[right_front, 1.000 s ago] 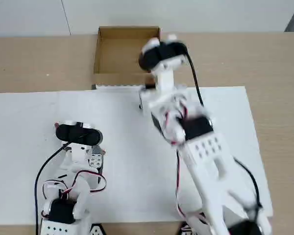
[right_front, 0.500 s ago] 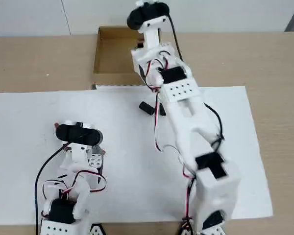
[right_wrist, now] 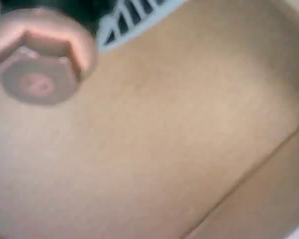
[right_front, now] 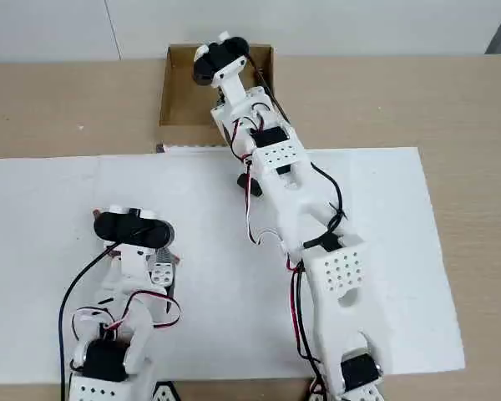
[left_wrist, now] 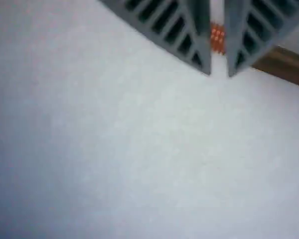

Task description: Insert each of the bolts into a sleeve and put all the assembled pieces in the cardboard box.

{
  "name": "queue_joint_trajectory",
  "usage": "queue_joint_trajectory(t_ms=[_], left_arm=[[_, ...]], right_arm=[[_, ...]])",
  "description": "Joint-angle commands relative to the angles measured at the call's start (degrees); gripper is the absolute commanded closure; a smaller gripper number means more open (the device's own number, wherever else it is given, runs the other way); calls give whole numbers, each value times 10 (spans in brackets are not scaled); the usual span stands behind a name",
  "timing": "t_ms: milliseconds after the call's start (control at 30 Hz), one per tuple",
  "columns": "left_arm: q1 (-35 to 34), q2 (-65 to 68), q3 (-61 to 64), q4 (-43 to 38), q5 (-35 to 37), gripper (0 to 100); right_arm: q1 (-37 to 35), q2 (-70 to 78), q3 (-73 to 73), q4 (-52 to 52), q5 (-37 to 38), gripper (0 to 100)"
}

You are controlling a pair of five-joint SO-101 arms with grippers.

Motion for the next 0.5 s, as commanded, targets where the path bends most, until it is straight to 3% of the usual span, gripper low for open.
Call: queue_joint_trajectory(t_ms=[0, 467], left_arm=[[-5, -6, -2, -1, 1, 994], [-5, -6, -2, -1, 1, 994]], right_arm=[[-3, -11, -43, -11, 6, 885], [-8, -100, -46, 121, 4, 851]])
